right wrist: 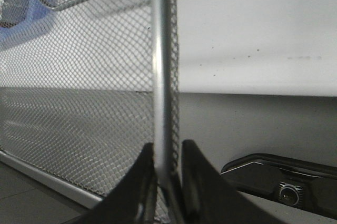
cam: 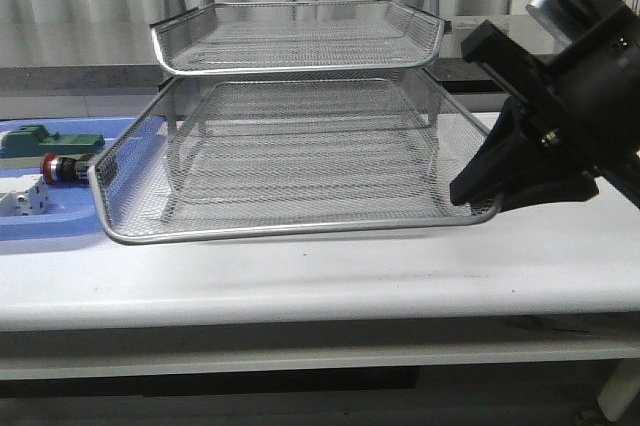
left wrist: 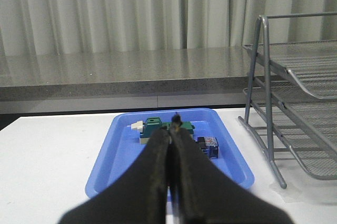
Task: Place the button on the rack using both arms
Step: 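Pull the middle wire tray out toward the robot with the right gripper, then release the tray and withdraw the right gripper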
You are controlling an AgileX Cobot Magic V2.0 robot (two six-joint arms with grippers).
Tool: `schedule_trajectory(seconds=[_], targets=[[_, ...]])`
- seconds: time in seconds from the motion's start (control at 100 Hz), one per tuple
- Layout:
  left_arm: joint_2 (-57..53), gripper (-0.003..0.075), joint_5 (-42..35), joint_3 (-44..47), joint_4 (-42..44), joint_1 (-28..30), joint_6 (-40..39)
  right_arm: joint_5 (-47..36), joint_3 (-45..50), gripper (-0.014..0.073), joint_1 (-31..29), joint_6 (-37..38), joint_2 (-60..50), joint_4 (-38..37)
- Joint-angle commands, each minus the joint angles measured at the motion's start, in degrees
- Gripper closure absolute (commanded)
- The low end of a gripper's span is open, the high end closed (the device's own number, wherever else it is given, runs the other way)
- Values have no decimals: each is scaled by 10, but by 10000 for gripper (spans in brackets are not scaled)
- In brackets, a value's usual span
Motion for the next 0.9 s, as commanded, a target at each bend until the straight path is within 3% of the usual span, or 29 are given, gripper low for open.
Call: schedule_trajectory(seconds=[0.0,0.15,0.25,0.56,0.89], targets=[[-18,741,-41,30,-2,1,-7,-3,-7,391,-1,-9,-23,-10],[-18,741,-41,30,-2,1,-7,-3,-7,231,-1,-9,-23,-10],[-18,741,-41,30,-2,1,-7,1,-7,174,-1,-13,-26,-10],[-18,741,-41,30,-2,1,-7,7,-7,172,-2,-14,-108,-49],[-18,741,-41,30,-2,1,-7,8,-7,174,-2,100,-223,-238]])
